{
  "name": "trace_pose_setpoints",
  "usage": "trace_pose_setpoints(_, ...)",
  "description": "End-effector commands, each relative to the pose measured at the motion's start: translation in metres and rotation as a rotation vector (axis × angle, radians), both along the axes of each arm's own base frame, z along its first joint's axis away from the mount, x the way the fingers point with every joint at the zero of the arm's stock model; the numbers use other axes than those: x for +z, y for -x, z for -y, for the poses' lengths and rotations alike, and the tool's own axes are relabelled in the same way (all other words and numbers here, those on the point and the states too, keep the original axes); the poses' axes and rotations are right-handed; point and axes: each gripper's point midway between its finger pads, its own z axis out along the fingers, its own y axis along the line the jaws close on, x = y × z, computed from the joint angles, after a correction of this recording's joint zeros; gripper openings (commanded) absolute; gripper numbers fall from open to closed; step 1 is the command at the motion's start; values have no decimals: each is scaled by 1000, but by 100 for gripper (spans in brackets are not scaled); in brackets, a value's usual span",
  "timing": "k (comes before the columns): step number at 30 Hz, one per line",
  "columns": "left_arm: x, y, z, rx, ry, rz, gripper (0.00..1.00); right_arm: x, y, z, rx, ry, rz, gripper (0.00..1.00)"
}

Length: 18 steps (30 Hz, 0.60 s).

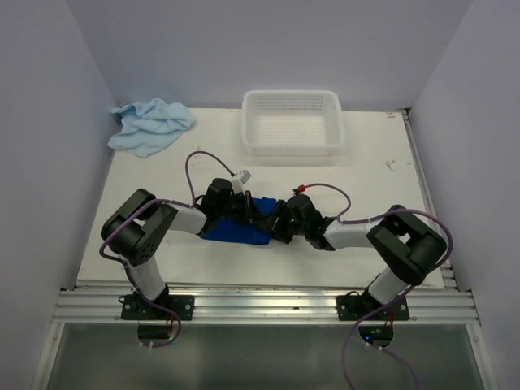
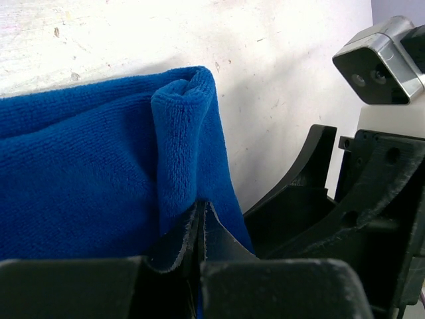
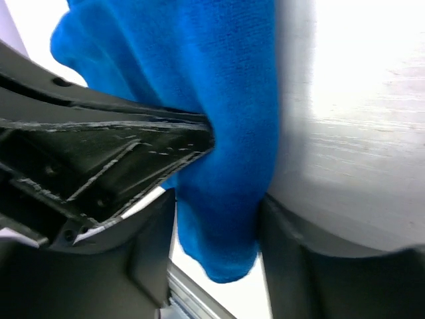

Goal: Roll the towels
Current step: Roll the towel

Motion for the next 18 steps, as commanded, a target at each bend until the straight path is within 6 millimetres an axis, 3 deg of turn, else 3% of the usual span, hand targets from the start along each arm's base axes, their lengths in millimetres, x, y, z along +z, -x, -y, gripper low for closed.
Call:
trace_pose_setpoints(1, 0, 2, -2, 4, -11, 12, 0, -34, 16, 18, -14, 90, -85, 51)
trace_pose_setpoints(6, 0, 1, -2, 5, -13, 7, 0, -41, 20, 29, 10, 193, -56, 33)
trace_pose_setpoints(14, 5, -5, 2, 6, -7, 9, 0, -33, 18, 36, 55, 268, 8, 1)
trace_pose_setpoints(18, 14, -12, 7, 0, 12, 25, 0, -26, 21, 42, 113, 331, 31, 0)
